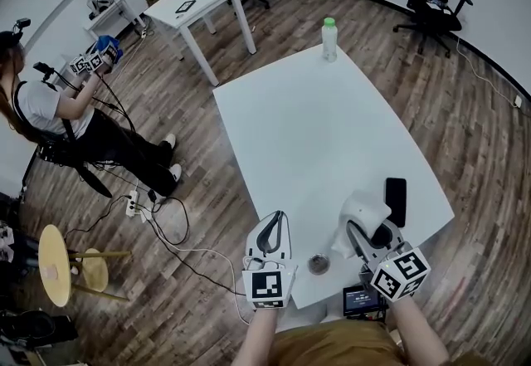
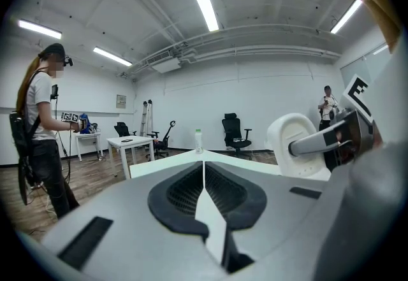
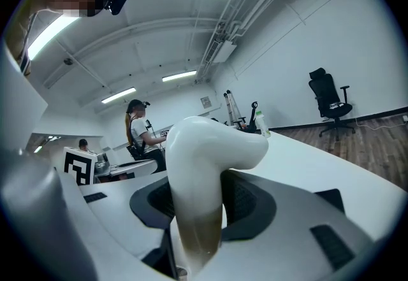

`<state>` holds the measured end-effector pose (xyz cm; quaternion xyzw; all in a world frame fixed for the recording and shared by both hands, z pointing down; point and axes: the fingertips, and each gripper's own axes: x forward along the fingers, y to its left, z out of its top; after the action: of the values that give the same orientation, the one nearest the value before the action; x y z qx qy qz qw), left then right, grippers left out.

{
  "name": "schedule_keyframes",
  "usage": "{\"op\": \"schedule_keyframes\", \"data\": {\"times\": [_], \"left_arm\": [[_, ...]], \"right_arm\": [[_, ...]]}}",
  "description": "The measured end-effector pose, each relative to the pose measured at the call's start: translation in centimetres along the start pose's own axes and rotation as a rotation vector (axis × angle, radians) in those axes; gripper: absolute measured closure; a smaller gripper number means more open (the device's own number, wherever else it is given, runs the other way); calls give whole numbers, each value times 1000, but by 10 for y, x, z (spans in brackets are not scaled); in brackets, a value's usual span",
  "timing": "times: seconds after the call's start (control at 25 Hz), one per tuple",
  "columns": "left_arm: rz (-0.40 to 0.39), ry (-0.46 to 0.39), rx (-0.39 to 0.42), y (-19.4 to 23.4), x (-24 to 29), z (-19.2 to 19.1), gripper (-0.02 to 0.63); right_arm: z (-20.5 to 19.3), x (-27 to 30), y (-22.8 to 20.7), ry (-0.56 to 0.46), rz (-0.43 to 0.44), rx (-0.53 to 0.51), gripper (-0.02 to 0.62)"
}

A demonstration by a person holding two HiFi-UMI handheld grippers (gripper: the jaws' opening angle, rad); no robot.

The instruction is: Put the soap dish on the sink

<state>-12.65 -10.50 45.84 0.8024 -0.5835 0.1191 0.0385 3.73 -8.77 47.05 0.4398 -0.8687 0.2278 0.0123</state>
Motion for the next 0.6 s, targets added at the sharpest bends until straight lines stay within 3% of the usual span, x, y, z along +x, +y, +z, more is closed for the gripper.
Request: {"op": "schedule_keyframes", "data": {"times": [0.6], "left_arm": [[-23, 78, -36, -5, 11, -36, 589]], "right_arm": [[-33, 10, -7, 87, 0, -9, 426]]}}
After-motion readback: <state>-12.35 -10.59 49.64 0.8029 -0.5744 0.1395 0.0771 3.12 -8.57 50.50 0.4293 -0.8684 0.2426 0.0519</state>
